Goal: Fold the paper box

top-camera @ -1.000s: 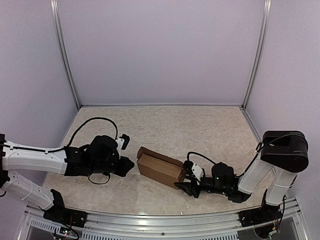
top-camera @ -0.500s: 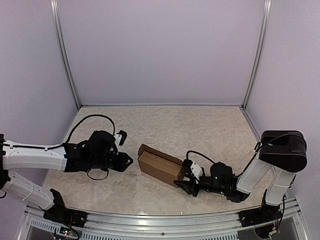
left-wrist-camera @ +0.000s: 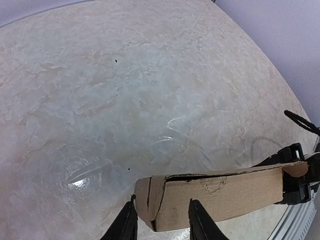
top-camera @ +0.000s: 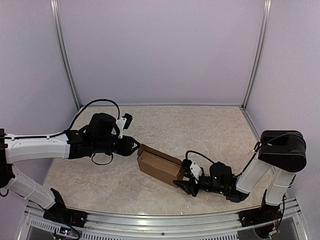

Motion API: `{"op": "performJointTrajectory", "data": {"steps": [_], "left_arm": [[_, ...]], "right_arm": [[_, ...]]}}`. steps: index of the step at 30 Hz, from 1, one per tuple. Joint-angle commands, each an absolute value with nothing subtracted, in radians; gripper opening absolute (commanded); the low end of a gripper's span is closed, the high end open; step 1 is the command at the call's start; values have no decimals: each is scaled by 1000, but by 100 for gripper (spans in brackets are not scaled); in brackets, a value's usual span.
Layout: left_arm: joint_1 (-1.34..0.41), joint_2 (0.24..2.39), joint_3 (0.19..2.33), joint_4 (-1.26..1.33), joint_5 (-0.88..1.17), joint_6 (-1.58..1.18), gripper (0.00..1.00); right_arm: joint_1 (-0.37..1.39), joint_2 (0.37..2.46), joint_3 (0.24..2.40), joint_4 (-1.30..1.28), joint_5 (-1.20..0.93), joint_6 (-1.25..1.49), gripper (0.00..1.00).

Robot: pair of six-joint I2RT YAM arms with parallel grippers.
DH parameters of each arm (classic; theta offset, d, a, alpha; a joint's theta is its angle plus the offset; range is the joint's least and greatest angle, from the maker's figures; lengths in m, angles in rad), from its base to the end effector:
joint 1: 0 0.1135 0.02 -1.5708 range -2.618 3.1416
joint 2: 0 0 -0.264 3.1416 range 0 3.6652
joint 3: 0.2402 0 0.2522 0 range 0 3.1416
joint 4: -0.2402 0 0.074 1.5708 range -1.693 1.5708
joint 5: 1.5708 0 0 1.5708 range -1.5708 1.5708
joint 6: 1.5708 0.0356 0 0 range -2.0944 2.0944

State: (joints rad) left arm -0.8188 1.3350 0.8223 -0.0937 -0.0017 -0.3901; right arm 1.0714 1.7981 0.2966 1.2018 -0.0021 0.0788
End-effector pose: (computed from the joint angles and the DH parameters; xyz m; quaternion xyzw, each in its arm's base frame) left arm 0.1990 -0.2127 0.2399 0.1881 0.8658 -0.2629 0.3820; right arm 0.1249 0.2292 0.0981 -0.3837 0.7074 0.3236 0.4977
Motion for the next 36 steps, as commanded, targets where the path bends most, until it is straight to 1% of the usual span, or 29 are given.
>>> {"op": "performJointTrajectory", "data": {"steps": [1,9,15,19,24,27,36], "left_arm": [[-814,1367,866,-115,11,-340,34],[-813,1419,901,-137,22,-324,33],[-814,1466,919,-151,5,-325,27],[-815,1481,919,-153,3,-323,17],[-823,1488,914,-146,3,-322,8],[-834,1495,914,-143,-11,-322,0],[-894,1518,919,-168,-123,-314,0]], "right_arm": [[1080,1824,306,1190,2,77,34],[1083,1843,308,1213,3,78,34],[1083,1853,317,1225,3,83,34],[1084,1857,318,1229,2,86,34],[1085,1863,320,1236,4,87,33],[1085,1867,321,1244,7,90,33],[1086,1880,324,1262,25,99,33]]}}
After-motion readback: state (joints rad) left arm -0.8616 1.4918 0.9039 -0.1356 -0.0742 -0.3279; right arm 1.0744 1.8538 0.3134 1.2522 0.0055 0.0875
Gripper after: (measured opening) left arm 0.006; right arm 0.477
